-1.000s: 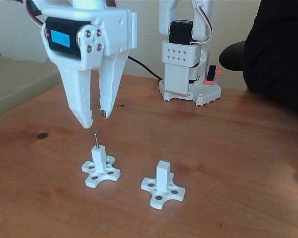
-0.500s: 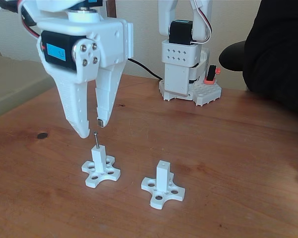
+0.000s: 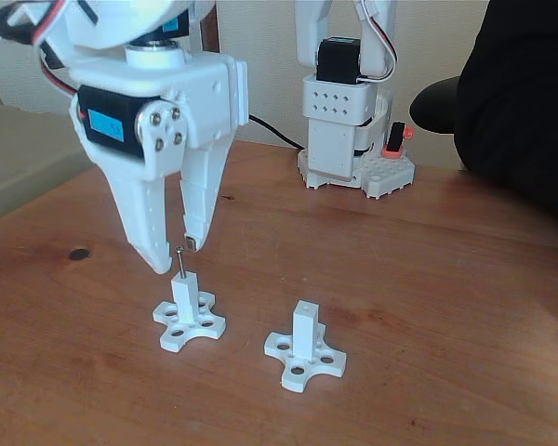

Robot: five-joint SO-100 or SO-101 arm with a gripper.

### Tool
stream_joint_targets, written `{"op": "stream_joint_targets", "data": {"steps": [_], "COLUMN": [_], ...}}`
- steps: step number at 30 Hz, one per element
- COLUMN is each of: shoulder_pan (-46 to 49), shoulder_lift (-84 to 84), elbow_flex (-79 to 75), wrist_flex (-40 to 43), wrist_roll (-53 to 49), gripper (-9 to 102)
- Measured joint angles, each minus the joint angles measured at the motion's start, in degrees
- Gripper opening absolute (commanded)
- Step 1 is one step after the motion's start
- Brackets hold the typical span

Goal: Grab the screw and set it in the hole.

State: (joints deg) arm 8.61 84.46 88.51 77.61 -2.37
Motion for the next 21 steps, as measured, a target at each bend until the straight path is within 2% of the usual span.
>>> {"op": "stream_joint_targets", "data": {"steps": [21], "shoulder_pan": [0.0], "shoulder_lift": [-1.0], "elbow_flex": [-0.3], "wrist_flex": [-1.4], "wrist_roll": [0.0], "gripper": [10]}}
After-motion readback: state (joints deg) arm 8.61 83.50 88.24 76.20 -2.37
